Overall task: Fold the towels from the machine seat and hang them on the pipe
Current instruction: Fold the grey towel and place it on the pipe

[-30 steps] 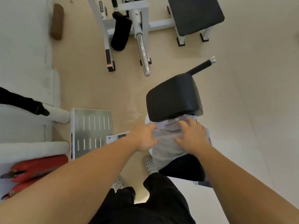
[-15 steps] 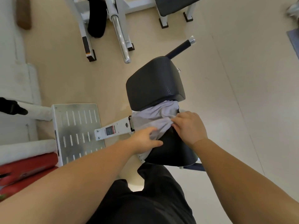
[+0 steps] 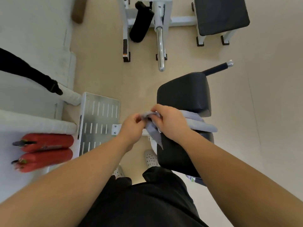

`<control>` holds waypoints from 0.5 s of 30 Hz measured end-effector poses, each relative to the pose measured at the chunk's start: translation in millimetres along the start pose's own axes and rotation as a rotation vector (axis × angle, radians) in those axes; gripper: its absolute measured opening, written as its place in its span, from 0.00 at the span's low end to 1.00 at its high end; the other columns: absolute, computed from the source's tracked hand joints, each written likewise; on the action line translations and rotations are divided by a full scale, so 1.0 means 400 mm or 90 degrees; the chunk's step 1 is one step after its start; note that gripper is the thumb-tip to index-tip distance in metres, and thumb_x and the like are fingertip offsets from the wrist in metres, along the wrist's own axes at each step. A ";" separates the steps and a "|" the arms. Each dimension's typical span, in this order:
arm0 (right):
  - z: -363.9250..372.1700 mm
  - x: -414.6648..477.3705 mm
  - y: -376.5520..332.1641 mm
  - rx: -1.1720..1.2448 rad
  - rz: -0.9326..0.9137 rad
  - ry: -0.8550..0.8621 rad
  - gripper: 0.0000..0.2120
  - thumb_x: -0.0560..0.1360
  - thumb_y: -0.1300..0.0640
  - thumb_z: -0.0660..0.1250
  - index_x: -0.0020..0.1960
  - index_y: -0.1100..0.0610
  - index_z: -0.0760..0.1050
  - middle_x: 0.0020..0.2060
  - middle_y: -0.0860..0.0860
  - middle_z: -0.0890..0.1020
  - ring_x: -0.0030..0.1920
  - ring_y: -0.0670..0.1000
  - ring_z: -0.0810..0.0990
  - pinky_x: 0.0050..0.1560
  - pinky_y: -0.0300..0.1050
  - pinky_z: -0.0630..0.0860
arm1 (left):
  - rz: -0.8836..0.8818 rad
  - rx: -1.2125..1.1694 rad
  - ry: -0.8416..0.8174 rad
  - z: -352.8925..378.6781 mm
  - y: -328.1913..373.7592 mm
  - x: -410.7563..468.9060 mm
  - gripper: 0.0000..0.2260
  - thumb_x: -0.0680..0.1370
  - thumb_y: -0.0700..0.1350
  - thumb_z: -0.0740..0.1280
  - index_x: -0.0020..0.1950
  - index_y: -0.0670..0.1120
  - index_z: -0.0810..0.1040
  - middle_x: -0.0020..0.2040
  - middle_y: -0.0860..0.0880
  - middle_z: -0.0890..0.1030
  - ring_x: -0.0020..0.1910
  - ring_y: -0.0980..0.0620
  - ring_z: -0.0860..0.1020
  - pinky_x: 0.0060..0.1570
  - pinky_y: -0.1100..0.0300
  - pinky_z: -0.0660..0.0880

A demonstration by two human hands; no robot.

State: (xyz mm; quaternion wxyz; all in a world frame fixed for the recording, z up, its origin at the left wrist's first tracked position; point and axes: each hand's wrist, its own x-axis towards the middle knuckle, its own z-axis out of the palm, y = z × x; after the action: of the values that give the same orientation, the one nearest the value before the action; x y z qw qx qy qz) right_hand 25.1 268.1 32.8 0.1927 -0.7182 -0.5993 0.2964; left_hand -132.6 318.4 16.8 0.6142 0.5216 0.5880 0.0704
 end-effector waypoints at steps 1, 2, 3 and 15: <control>0.004 0.018 -0.025 -0.009 -0.004 -0.025 0.10 0.82 0.50 0.62 0.58 0.54 0.77 0.42 0.53 0.83 0.43 0.54 0.79 0.46 0.50 0.75 | 0.001 -0.030 0.046 -0.046 0.002 -0.016 0.07 0.84 0.43 0.63 0.52 0.43 0.79 0.47 0.43 0.82 0.47 0.46 0.79 0.48 0.53 0.77; 0.005 0.031 -0.034 -0.023 0.000 -0.046 0.10 0.82 0.51 0.62 0.58 0.53 0.77 0.43 0.53 0.83 0.44 0.55 0.80 0.45 0.51 0.76 | 0.002 -0.047 0.078 -0.079 0.006 -0.026 0.07 0.84 0.42 0.62 0.51 0.41 0.77 0.45 0.43 0.81 0.45 0.46 0.78 0.45 0.54 0.78; 0.003 0.044 -0.048 -0.041 -0.001 -0.067 0.09 0.82 0.51 0.61 0.58 0.53 0.76 0.43 0.53 0.83 0.44 0.56 0.80 0.46 0.52 0.76 | 0.006 -0.045 0.103 -0.116 0.011 -0.043 0.07 0.84 0.42 0.62 0.51 0.40 0.76 0.44 0.43 0.79 0.43 0.47 0.77 0.41 0.57 0.77; 0.181 0.114 -0.525 -0.008 -0.198 -0.136 0.11 0.80 0.53 0.63 0.42 0.58 0.75 0.35 0.54 0.79 0.38 0.58 0.77 0.41 0.51 0.74 | 0.084 -0.120 0.374 -0.595 -0.144 -0.379 0.12 0.80 0.51 0.68 0.45 0.43 0.75 0.36 0.49 0.75 0.32 0.54 0.72 0.32 0.58 0.70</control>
State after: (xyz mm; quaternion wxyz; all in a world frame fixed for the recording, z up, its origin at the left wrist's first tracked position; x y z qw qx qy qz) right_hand -174.4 350.4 102.2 0.1672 -0.5826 -0.7218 0.3340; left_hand -397.5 319.3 129.6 0.4576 0.4569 0.6961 0.3118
